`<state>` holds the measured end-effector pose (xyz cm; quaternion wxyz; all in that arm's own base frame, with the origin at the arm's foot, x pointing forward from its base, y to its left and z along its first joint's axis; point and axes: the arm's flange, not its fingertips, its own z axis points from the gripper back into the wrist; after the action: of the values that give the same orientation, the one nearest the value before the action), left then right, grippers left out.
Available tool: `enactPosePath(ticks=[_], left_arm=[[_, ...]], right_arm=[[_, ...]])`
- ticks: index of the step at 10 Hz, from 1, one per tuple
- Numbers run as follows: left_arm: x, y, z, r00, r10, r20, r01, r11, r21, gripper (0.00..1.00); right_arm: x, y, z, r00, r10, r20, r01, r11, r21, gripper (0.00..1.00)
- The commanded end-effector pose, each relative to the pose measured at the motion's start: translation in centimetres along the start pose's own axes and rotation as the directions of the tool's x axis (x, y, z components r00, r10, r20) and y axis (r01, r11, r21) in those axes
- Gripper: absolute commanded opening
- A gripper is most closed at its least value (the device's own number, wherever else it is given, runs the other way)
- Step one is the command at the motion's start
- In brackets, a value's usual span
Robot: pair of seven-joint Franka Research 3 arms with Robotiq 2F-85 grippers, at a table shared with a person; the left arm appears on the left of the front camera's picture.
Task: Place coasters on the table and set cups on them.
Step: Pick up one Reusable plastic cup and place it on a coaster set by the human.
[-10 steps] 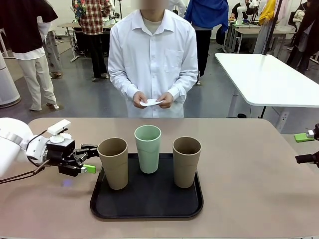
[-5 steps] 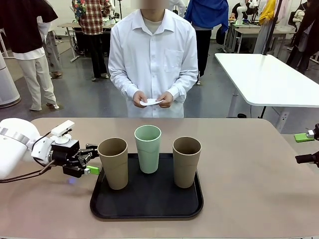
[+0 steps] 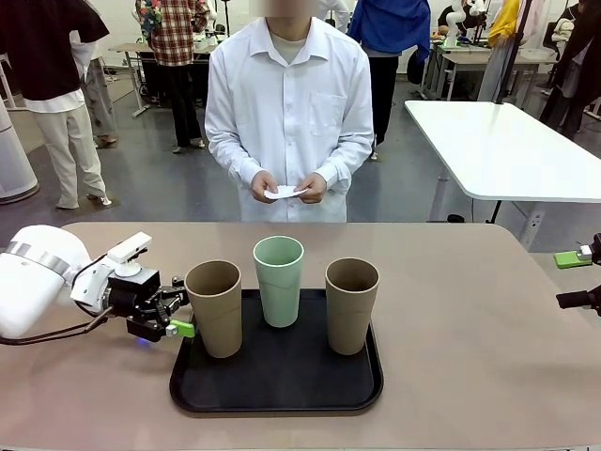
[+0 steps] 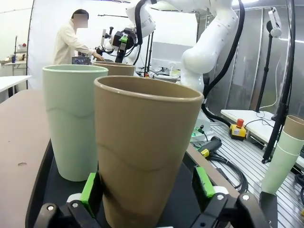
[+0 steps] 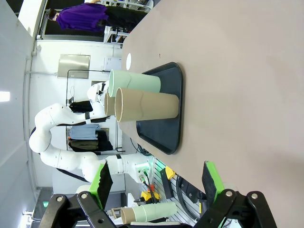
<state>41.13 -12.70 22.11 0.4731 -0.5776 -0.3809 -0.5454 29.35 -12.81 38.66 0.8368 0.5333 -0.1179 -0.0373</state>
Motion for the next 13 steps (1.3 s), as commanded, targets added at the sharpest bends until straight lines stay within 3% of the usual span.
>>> enactPosePath(ticks=[1,13], left_arm=[[-0.4,0.3,-0.4,0.999,-0.035,-0.009,0.035,0.999,-0.025,1.0],[-0.7,2.1,-1.8,0.999,-0.041,0.012,0.042,0.996,-0.074,1.0]], right_arm=[[0.1,0.0,0.0,1.0,0.001,0.005,-0.001,1.0,0.014,1.0],[0.1,0.0,0.0,1.0,0.001,0.005,-0.001,1.0,0.014,1.0]])
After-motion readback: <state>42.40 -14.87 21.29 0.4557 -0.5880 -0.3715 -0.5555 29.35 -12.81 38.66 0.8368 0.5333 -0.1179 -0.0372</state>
